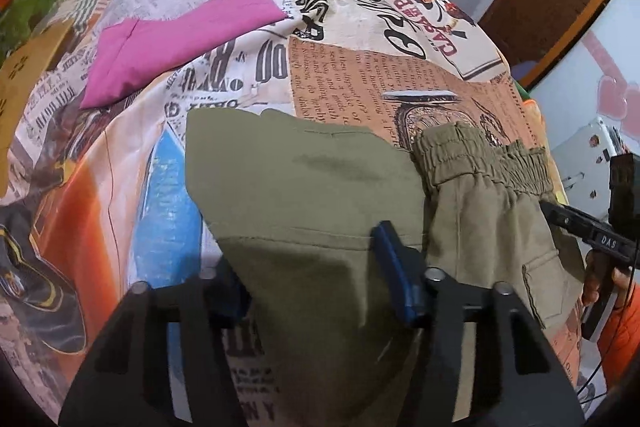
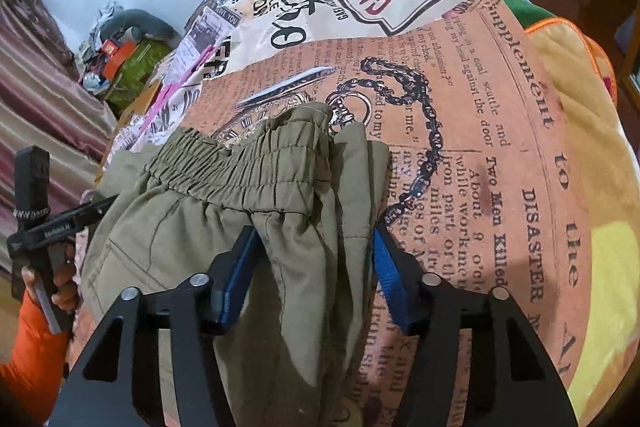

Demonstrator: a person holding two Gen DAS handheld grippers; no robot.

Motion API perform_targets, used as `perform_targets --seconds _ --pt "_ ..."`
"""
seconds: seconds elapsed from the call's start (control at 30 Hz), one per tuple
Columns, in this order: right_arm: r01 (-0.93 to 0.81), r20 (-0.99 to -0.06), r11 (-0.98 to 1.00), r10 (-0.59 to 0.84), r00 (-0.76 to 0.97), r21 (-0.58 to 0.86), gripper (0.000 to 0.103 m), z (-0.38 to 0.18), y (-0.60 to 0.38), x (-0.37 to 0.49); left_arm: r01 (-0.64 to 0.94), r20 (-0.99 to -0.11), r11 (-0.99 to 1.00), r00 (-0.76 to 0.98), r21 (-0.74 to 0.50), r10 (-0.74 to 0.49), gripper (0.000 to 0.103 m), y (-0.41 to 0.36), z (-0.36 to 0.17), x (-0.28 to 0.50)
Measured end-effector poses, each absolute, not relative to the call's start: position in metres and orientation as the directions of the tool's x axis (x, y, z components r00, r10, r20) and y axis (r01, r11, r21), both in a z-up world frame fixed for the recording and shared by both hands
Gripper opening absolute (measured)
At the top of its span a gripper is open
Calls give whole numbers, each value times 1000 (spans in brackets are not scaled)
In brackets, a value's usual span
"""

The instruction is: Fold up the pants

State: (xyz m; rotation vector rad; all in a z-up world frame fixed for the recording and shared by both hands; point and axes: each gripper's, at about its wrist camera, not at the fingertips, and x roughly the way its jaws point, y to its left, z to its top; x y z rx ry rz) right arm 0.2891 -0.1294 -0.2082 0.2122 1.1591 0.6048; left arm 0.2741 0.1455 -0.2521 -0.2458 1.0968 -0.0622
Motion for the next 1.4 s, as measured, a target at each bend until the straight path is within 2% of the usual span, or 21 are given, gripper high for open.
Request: perform_targets --seconds 0.03,0.07,0.13,0.17,0.3,0.4,0.77,1.17,1.4 --pt "-330 -792 823 550 264 462 48 -208 -130 289 -69 -872 971 457 -228 -172 48 145 -251 274" --pt "-326 -791 823 552 264 466 43 -208 -130 289 -70 -872 971 459 -226 -170 41 145 -250 273" --pt "-327 -792 823 551 264 464 37 -205 -128 288 -74 -871 971 461 -229 -170 34 146 -248 273" --pt "-329 -795 827 545 267 456 33 -204 -127 288 -77 -871 971 463 -225 -165 27 146 -246 272" --pt "-344 -800 838 524 291 424 23 -195 -121 285 -73 -859 969 482 -236 -173 17 147 -235 267" --pt "-364 -797 840 517 312 402 21 -186 -116 282 -60 -848 972 503 -228 -168 13 144 -224 262" --pt "-450 -753 829 520 403 331 19 -135 -98 278 -10 -794 987 596 -159 -122 9 134 -174 246" --pt "-546 -678 794 558 479 268 19 -90 -49 300 -69 -729 990 683 -124 -44 9 181 -123 256" --pt "-584 -655 763 595 465 278 19 -89 -7 323 -137 -722 982 692 -127 4 9 226 -124 266"
